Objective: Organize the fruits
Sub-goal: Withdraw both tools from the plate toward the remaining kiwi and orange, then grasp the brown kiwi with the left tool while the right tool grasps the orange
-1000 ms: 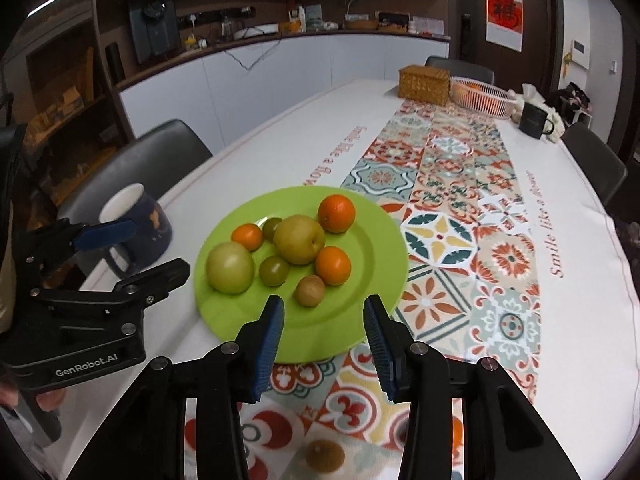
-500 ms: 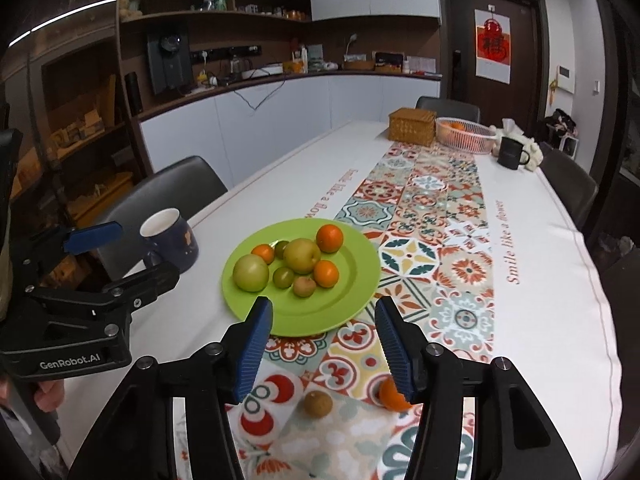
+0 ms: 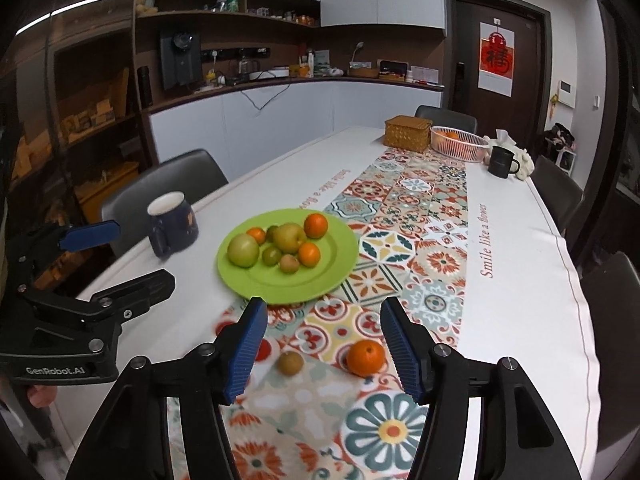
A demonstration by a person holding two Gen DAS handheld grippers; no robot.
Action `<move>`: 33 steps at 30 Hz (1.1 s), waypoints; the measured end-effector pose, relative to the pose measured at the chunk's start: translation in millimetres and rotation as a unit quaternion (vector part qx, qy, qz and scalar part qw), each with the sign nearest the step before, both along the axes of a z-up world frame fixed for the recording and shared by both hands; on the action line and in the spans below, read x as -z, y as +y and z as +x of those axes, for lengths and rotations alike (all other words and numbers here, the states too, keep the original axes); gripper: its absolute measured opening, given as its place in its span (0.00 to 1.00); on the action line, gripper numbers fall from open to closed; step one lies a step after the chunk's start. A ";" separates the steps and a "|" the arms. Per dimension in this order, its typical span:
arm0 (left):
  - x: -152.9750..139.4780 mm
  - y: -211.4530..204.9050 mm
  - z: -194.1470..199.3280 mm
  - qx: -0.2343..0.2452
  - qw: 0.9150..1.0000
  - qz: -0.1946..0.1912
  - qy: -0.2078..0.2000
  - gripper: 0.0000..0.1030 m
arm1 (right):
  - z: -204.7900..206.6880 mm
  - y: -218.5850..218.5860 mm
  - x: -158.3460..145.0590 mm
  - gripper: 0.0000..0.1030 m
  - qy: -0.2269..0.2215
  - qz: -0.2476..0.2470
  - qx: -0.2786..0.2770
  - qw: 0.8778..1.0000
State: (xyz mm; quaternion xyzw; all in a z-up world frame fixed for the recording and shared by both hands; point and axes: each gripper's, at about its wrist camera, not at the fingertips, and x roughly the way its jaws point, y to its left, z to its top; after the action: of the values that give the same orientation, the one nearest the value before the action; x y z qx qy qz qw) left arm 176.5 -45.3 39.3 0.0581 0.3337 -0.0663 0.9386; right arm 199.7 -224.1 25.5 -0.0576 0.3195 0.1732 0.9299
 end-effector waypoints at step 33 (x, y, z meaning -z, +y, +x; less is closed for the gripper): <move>121.8 -52.7 55.3 0.084 0.990 -0.009 0.110 0.65 | 60.2 -20.6 114.6 0.58 0.115 -0.066 -0.029 0.991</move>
State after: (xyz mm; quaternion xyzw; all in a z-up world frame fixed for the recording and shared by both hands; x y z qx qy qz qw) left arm 231.8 -98.0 -82.6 0.0700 0.4284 -0.1543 0.8876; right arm 259.9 -244.7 -89.1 -0.1080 0.4330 0.1843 0.8757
